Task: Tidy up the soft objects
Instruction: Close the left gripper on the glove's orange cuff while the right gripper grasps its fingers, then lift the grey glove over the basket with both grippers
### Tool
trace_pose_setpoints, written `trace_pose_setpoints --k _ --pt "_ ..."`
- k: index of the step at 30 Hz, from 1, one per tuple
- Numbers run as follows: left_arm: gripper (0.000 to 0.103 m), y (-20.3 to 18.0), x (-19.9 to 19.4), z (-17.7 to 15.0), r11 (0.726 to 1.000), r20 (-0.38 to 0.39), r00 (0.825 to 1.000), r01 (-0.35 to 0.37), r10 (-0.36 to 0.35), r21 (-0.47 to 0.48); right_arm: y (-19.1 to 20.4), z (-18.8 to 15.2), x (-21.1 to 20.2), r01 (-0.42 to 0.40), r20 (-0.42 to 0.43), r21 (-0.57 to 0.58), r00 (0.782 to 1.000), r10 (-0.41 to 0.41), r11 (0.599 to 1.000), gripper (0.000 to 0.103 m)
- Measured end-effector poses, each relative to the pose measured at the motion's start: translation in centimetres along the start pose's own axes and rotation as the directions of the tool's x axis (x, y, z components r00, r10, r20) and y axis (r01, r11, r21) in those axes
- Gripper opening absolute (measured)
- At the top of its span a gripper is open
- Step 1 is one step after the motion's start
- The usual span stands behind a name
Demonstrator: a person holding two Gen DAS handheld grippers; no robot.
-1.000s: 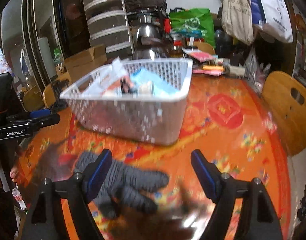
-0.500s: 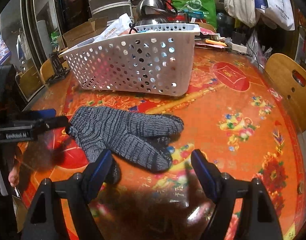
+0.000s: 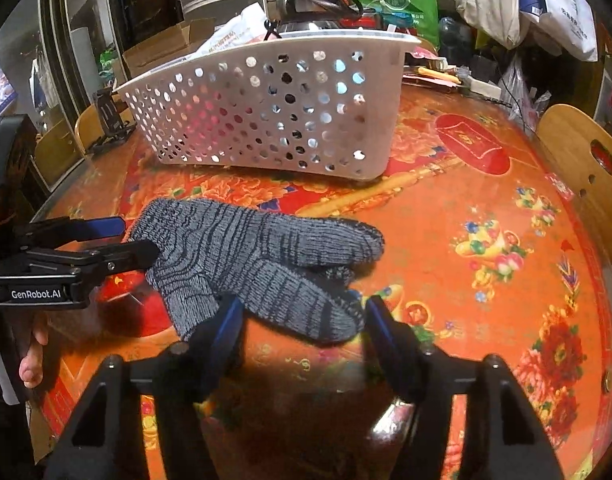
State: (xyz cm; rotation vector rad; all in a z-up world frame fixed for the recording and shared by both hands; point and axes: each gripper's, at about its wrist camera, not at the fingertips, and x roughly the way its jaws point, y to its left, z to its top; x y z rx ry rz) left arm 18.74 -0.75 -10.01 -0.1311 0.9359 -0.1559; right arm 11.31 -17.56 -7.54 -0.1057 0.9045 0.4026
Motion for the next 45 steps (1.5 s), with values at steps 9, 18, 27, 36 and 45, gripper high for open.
trace_pose_setpoints --k 9,18,27,36,45 --pt "0.056 -1.2 -0.1 0.0 0.999 0.019 1.000 0.009 -0.010 0.031 0.2 0.0 0.2 0.014 -0.007 -0.012 1.000 -0.014 1.000 0.039" --pt "0.032 -2.7 -0.2 -0.1 0.997 0.022 0.999 0.035 -0.036 0.071 0.2 0.0 0.2 -0.023 -0.006 -0.012 1.000 0.023 1.000 0.017" --pt "0.014 -2.5 -1.4 -0.2 0.995 0.059 0.995 0.075 -0.079 0.063 0.8 -0.2 -1.3 -0.033 0.070 -0.022 0.997 0.035 0.999 0.011" --pt "0.013 -1.4 -4.9 -0.3 0.994 0.152 0.983 0.092 -0.100 0.060 1.7 -0.1 -3.3 -0.057 0.158 -0.042 0.986 0.063 0.997 0.010" --pt "0.013 -1.5 -8.5 0.3 0.992 0.232 0.965 0.107 -0.119 0.063 2.1 1.1 -6.7 -0.059 0.227 -0.059 0.971 0.071 0.996 0.009"
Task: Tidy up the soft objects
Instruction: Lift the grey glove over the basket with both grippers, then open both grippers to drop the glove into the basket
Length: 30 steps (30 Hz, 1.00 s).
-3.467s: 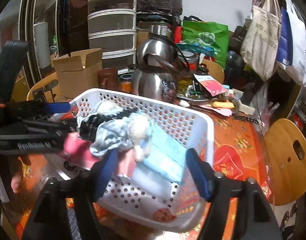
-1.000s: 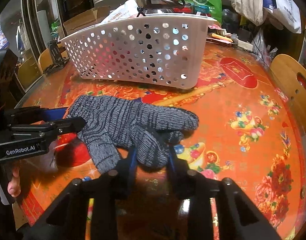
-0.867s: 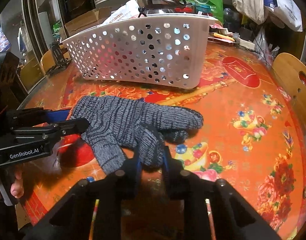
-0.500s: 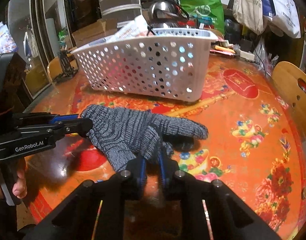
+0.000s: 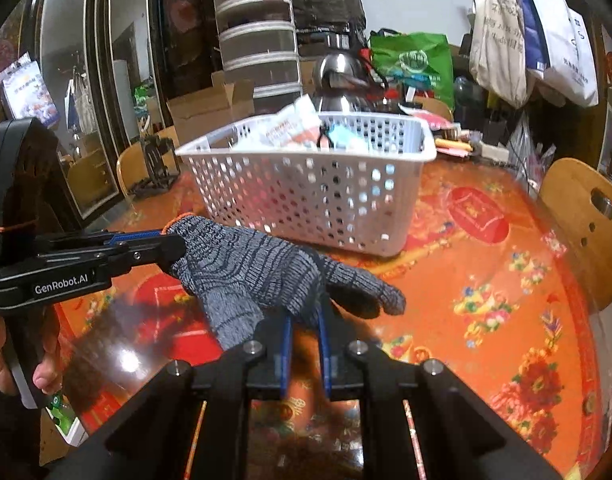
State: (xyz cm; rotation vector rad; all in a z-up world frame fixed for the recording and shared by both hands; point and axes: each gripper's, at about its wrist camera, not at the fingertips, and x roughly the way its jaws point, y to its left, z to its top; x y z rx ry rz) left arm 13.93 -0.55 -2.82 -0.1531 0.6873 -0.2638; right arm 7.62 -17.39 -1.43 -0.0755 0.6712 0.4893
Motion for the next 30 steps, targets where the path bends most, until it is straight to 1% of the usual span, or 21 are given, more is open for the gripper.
trace_pose_setpoints --k 5,7,10,14,16,18,20,21,23,26,28,30 --pt "0.013 -0.4 -2.5 2.0 1.000 0.043 0.999 0.025 -0.025 0.005 0.2 2.5 -2.3 -0.005 0.051 -0.012 0.999 0.005 1.000 0.009" --pt "0.013 -0.6 -3.6 3.2 1.000 0.069 0.997 0.023 -0.024 0.012 0.5 3.9 -3.4 -0.007 0.075 -0.026 0.997 0.009 1.000 0.009" --pt "0.013 -0.9 -5.1 6.0 0.999 0.105 0.994 0.023 -0.026 0.022 1.0 6.4 -4.8 0.010 0.114 -0.055 0.993 -0.004 0.998 0.009" --pt "0.013 -0.8 -5.6 10.6 0.999 0.124 0.992 0.013 -0.017 0.036 1.2 11.4 -5.2 0.047 0.148 -0.097 0.988 -0.033 0.994 0.009" --pt "0.013 -0.5 -5.2 13.4 0.999 0.131 0.991 -0.007 0.001 0.042 0.9 14.2 -4.3 0.061 0.150 -0.113 0.988 -0.044 0.992 0.009" --pt "0.013 0.3 -4.5 16.3 1.000 0.135 0.991 -0.007 0.004 0.019 0.6 16.6 -3.3 0.070 0.156 -0.120 0.987 -0.051 0.990 0.009" --pt "0.013 1.2 -3.4 19.1 0.999 0.131 0.991 -0.037 0.035 0.011 0.2 18.7 -1.8 0.070 0.157 -0.125 0.986 -0.050 0.990 0.009" --pt "0.013 1.4 -2.7 20.1 0.999 0.125 0.991 -0.042 0.040 0.009 -0.1 19.9 -0.9 0.089 0.160 -0.126 0.985 -0.068 0.988 0.009" --pt "0.013 2.3 -1.0 22.0 0.998 0.101 0.993 -0.059 0.059 0.000 -0.9 21.5 1.5 0.091 0.131 -0.120 0.989 -0.075 0.989 0.009" --pt "0.013 3.5 1.8 23.5 0.996 0.067 0.994 -0.090 0.090 -0.002 -1.6 22.1 4.6 0.109 0.095 -0.132 0.991 -0.097 0.985 0.009" --pt "0.013 4.1 3.8 23.8 0.994 0.045 0.993 -0.112 0.112 -0.005 -1.9 21.9 6.4 0.097 0.067 -0.128 0.994 -0.089 0.987 0.009" --pt "0.013 4.9 5.5 23.8 0.993 0.025 0.993 -0.118 0.119 -0.017 -2.1 21.3 7.8 0.087 0.051 -0.121 0.995 -0.082 0.989 0.009"
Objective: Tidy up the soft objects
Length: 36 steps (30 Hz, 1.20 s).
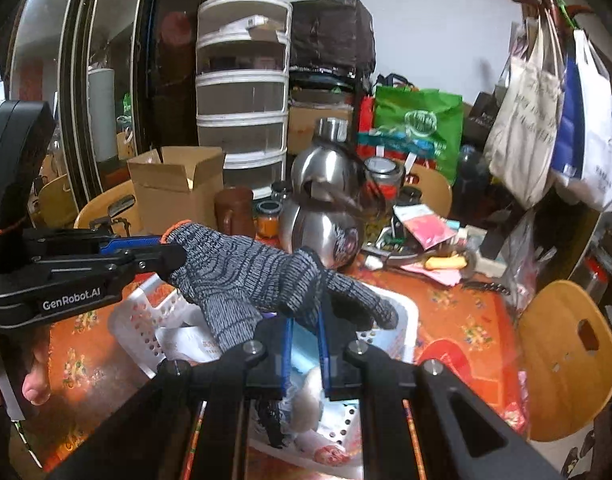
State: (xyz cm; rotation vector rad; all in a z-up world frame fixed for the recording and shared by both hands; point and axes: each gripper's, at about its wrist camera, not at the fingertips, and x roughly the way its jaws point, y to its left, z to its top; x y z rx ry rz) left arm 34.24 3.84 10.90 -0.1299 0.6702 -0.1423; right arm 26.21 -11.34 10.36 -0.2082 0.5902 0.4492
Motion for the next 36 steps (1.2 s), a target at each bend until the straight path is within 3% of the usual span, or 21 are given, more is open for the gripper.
trace_pose_setpoints --k 4,6,7,8,10,12,13,19,26,29,31,36 --pt "0.014 1.0 2.2 -1.2 1.000 -0.031 0.999 -0.008 0.008 -0.019 -0.1 -1.1 1.0 -0.009 -0.022 0.006 1.000 0.009 1.000 0.009" --pt "0.024 1.1 2.9 -1.8 1.000 -0.053 0.999 -0.011 0.009 -0.026 -0.3 -1.4 1.3 -0.011 -0.030 0.017 0.999 0.011 1.000 0.012" --pt "0.038 1.2 3.3 -2.1 0.999 -0.061 0.998 -0.022 0.020 -0.029 -0.4 -1.5 1.3 -0.002 -0.034 0.021 0.999 0.003 1.000 0.020" --pt "0.045 1.4 3.6 -2.3 0.999 -0.065 0.997 -0.039 0.037 -0.031 -0.6 -1.5 1.4 0.001 -0.044 0.027 0.999 0.000 1.000 0.024" --pt "0.066 1.7 3.5 -2.9 0.997 -0.045 0.997 -0.061 0.059 -0.042 -1.1 -1.9 1.4 -0.003 -0.056 0.047 0.998 0.006 0.999 0.051" --pt "0.068 2.0 3.2 -3.3 0.997 -0.035 0.998 -0.061 0.059 -0.050 -1.5 -2.3 1.3 0.017 -0.055 0.053 0.998 -0.014 0.998 0.072" --pt "0.069 2.1 3.2 -3.4 0.997 -0.033 0.998 -0.059 0.057 -0.051 -1.7 -2.6 1.2 0.026 -0.056 0.058 0.998 -0.023 0.998 0.076" --pt "0.079 1.5 3.2 -4.6 0.996 -0.045 0.995 -0.091 0.091 -0.005 -2.2 -3.9 1.0 0.039 -0.083 0.078 0.996 -0.032 0.996 0.084" --pt "0.082 0.9 2.2 -6.1 0.994 -0.040 0.993 -0.109 0.109 0.011 -2.7 -5.7 0.8 0.022 -0.104 0.115 0.995 -0.010 0.993 0.091" --pt "0.090 0.6 1.2 -6.6 0.993 -0.031 0.993 -0.117 0.117 0.021 -2.7 -6.4 0.3 0.021 -0.101 0.127 0.995 -0.008 0.992 0.097" --pt "0.101 0.3 0.3 -7.1 0.991 -0.022 0.992 -0.126 0.127 0.038 -2.6 -7.0 -0.3 0.029 -0.104 0.145 0.994 -0.014 0.989 0.103" --pt "0.103 -0.4 -2.6 -8.4 0.988 0.011 0.990 -0.138 0.138 0.064 -1.7 -8.2 -3.0 0.024 -0.075 0.159 0.997 -0.012 0.987 0.103"
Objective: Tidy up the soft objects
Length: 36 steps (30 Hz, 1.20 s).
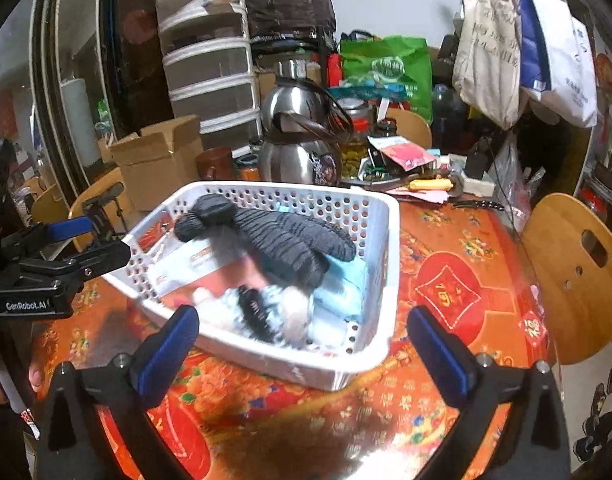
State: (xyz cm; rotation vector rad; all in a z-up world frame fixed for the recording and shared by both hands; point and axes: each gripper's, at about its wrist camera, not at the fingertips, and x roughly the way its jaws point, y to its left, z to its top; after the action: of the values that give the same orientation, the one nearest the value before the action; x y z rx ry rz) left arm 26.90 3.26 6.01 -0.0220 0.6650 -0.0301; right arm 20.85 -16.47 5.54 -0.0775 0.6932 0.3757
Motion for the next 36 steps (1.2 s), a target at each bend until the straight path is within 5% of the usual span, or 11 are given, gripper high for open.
trace_pose_setpoints --k 4,8,15,25,30,36 --pt "0.103 0.0 -3.2 -1.4 1.000 0.028 0.999 0.023 -0.023 -0.007 1.3 -1.6 -3.2 0.061 0.019 -0.022 0.998 -0.061 0.998 0.103" --pt "0.103 0.0 -7.2 -3.3 1.000 0.055 0.998 -0.017 0.018 -0.011 2.2 -3.6 -7.2 0.026 0.070 -0.016 0.997 -0.025 1.000 0.103" --pt "0.103 -1.3 -14.5 -8.0 0.999 0.080 0.996 -0.036 0.034 0.026 4.2 -6.2 -12.9 0.170 0.101 0.063 0.979 -0.175 0.984 0.103" --pt "0.103 -3.2 -24.7 -13.6 0.999 0.135 0.990 -0.054 0.052 0.009 6.9 -10.7 -18.7 0.245 0.114 0.111 0.960 -0.257 0.963 0.103" --pt "0.103 -3.8 -25.6 -14.5 1.000 0.111 0.994 -0.016 0.016 -0.009 6.5 -11.6 -17.7 0.170 0.059 0.145 0.982 -0.180 0.975 0.103" --pt "0.103 -3.3 -23.8 -14.5 0.999 0.079 0.997 -0.004 0.007 -0.044 6.7 -11.6 -17.1 0.176 0.046 0.132 0.982 -0.184 0.975 0.103"
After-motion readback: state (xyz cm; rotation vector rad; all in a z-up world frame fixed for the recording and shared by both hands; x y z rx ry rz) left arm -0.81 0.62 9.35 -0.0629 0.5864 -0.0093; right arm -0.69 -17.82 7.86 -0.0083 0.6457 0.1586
